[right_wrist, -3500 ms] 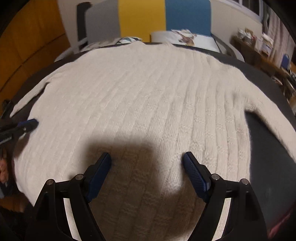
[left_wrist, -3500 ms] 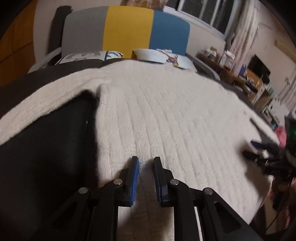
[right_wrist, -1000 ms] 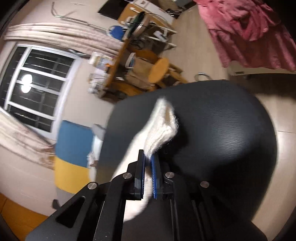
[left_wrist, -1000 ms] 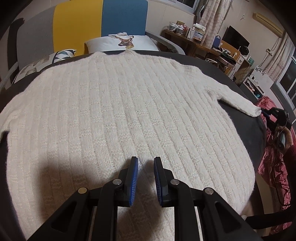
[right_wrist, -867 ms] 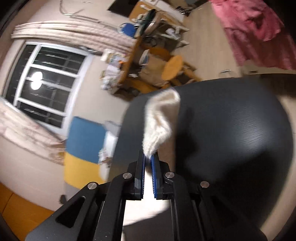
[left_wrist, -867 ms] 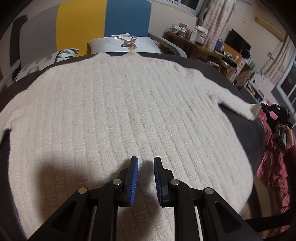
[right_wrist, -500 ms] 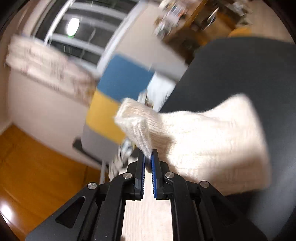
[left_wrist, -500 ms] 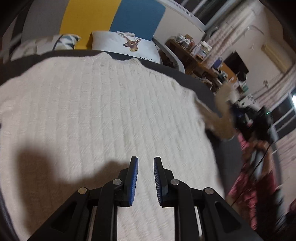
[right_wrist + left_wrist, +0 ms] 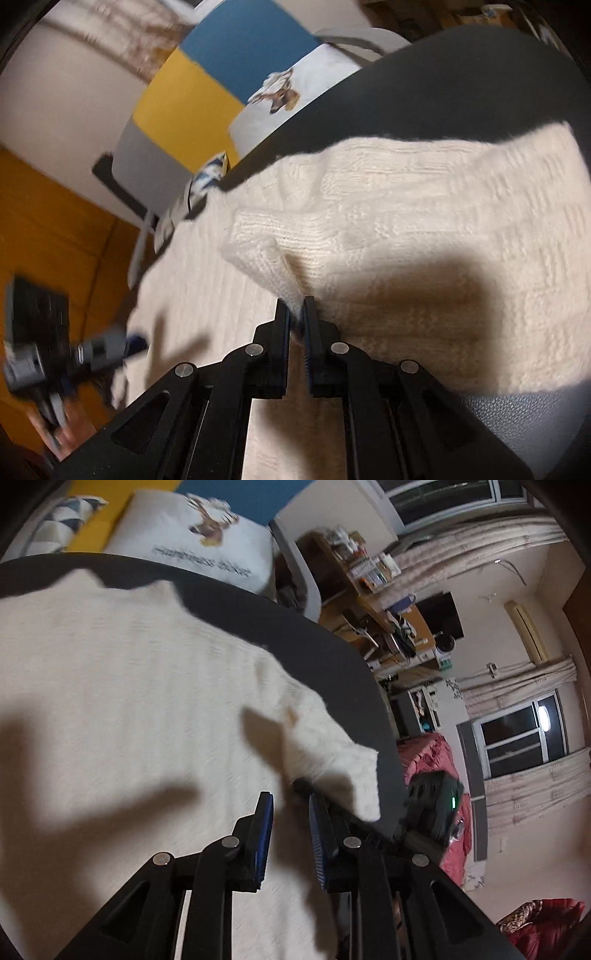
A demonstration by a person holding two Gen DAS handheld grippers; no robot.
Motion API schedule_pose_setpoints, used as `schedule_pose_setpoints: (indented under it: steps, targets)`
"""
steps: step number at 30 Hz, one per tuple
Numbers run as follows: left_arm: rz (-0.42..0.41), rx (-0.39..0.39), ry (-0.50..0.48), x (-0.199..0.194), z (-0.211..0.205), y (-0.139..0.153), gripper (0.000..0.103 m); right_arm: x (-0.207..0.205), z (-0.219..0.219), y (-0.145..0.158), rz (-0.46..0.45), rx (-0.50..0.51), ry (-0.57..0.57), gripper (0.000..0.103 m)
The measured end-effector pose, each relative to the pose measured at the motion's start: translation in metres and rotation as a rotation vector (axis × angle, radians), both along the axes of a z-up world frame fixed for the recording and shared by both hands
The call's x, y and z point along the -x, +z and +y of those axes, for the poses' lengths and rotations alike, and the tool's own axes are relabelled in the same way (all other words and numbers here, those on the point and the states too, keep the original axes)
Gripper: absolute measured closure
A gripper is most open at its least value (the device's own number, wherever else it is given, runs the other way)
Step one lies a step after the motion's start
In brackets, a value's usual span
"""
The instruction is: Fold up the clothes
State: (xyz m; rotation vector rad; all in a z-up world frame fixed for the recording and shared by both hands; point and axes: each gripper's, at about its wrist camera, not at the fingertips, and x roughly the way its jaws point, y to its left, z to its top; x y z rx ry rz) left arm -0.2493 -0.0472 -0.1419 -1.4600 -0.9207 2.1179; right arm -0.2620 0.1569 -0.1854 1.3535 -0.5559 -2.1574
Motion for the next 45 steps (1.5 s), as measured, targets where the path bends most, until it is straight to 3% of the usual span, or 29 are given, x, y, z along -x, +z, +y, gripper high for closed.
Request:
schedule_pose_setpoints:
  steps: [5, 13, 18, 20, 24, 26, 27, 28, 30, 33, 38, 42, 45]
  targets:
    - [-0.085, 0.000, -0.036, 0.039, 0.019, -0.016, 0.083, -0.001, -0.015, 0.005, 0.046, -0.096, 0.084, 0.094]
    - [-0.178, -0.009, -0.063, 0.057, 0.024, -0.041, 0.080, -0.009, -0.035, 0.008, 0.123, -0.225, 0.179, 0.093]
    - [-0.187, -0.026, -0.082, 0.056, 0.016, -0.042, 0.079, -0.020, -0.042, 0.011, 0.189, -0.271, 0.232, 0.079]
    - [-0.205, -0.056, -0.095, 0.056, 0.017, -0.046, 0.077, -0.026, -0.046, 0.012, 0.215, -0.283, 0.269, 0.059]
    - [-0.236, -0.023, -0.130, 0.053, 0.029, -0.058, 0.076, -0.028, -0.054, 0.013, 0.235, -0.324, 0.311, 0.057]
    - [-0.206, 0.015, -0.128, 0.048, 0.032, -0.058, 0.081, -0.025, -0.055, 0.011, 0.229, -0.320, 0.306, 0.056]
    - [-0.184, 0.040, -0.120, 0.046, 0.032, -0.056, 0.097, -0.024, -0.055, 0.011, 0.225, -0.315, 0.302, 0.056]
    - [-0.157, 0.066, -0.114, 0.043, 0.033, -0.054, 0.097, -0.024, -0.053, 0.013, 0.222, -0.305, 0.291, 0.056]
    - [-0.101, 0.090, -0.105, 0.038, 0.036, -0.048, 0.097, -0.025, -0.042, 0.019, 0.219, -0.271, 0.252, 0.056]
    - [-0.008, 0.087, -0.097, 0.034, 0.043, -0.026, 0.098, -0.037, 0.002, 0.026, 0.171, -0.117, 0.126, 0.053]
    - [0.138, 0.058, -0.091, 0.042, 0.056, 0.039, 0.098, -0.067, 0.089, 0.017, 0.096, 0.095, -0.113, 0.053]
    - [0.224, 0.037, -0.074, 0.052, 0.060, 0.088, 0.098, -0.084, 0.130, -0.001, 0.024, 0.206, -0.246, 0.053]
    - [0.291, 0.068, -0.047, 0.057, 0.054, 0.125, 0.098, -0.086, 0.149, -0.027, -0.081, 0.493, -0.344, 0.044]
